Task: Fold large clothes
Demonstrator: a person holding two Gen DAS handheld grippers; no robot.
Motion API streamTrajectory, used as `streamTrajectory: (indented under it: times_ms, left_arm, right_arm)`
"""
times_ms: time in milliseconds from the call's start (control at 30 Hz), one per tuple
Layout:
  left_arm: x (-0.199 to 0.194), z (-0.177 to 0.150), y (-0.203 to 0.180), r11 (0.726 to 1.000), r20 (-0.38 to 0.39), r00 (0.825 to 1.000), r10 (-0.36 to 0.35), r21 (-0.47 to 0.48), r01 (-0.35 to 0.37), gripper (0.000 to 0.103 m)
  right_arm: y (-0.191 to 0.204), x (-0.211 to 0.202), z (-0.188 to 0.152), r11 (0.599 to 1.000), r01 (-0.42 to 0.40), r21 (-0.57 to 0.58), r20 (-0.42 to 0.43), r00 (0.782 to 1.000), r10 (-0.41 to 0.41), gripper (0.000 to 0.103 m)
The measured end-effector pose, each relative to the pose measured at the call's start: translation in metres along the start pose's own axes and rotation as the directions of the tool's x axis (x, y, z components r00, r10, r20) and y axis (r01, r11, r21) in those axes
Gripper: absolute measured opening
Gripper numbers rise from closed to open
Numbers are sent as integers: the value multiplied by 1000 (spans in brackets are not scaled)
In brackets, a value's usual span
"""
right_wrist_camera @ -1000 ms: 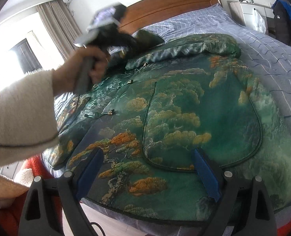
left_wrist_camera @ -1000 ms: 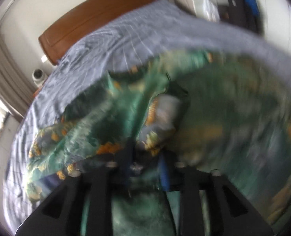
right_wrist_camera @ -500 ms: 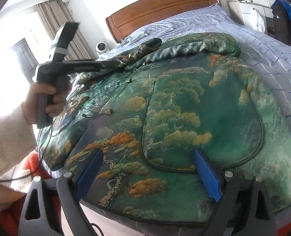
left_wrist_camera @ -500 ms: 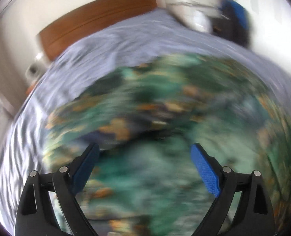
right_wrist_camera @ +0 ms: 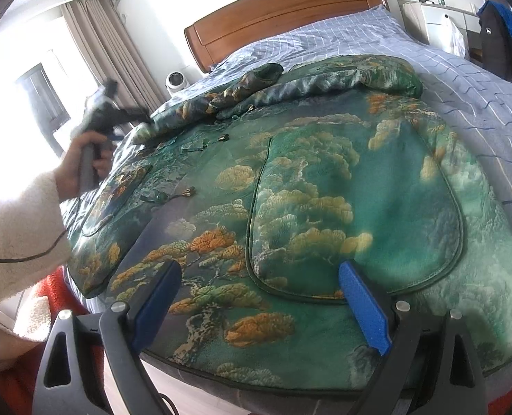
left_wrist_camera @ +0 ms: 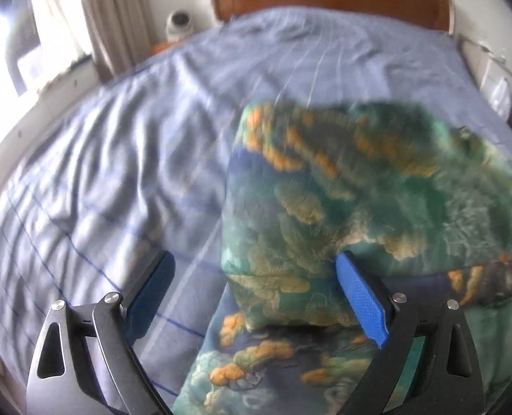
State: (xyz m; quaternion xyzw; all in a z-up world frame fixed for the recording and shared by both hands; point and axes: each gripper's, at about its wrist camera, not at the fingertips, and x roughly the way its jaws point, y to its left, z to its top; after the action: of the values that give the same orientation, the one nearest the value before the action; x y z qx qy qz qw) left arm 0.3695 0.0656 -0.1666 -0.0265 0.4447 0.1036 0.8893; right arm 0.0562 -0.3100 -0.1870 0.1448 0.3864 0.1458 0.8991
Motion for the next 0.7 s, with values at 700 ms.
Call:
streamTrajectory:
  times_ms: [700]
  left_arm:
    - [19, -37, 37, 956, 41, 977, -208, -202, 212, 103]
  right_arm:
    - [-17, 109, 234, 909, -247, 336, -29, 962, 272, 72]
